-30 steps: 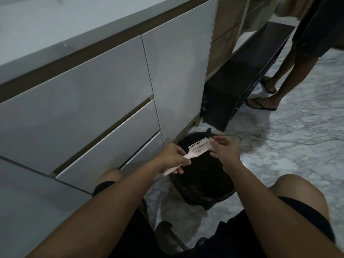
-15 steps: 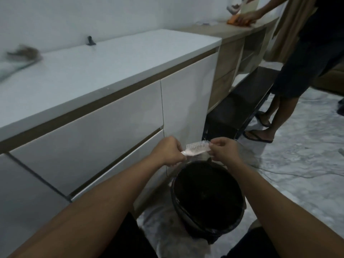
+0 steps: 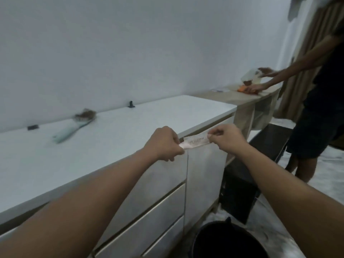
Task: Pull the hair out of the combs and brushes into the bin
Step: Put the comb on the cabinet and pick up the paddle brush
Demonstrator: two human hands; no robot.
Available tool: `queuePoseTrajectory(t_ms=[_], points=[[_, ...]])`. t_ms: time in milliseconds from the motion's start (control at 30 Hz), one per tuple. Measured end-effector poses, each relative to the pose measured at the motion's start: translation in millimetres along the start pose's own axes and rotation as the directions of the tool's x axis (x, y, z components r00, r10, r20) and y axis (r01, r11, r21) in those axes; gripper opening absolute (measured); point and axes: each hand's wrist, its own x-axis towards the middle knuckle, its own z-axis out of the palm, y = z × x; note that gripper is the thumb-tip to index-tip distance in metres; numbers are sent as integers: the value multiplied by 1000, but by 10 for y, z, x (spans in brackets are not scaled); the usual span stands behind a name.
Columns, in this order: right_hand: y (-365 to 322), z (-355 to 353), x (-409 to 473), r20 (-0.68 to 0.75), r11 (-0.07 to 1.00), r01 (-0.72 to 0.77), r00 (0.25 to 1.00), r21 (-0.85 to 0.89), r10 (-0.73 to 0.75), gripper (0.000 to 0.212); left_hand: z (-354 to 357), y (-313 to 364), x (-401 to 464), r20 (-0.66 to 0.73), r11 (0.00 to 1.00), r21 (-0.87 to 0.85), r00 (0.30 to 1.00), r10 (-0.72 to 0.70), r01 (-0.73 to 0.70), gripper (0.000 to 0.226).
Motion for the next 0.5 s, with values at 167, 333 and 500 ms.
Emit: queuePoseTrajectory(t_ms=[167,333,500], points=[[-669,190,208,24,994,113,993,2,-113,12,-550,-158,-18,-159,1000,4,987,-27,28,16],[-1168,574,363,85,970,244,967,-8,-242,23,-887,-519,-46,-297,996,-1,951,-81,85,19],[-1465,1084,487,161,957,287,944,29,-288,24,-1067,-946,-65,-382,987,-39,910,-158,155,15]])
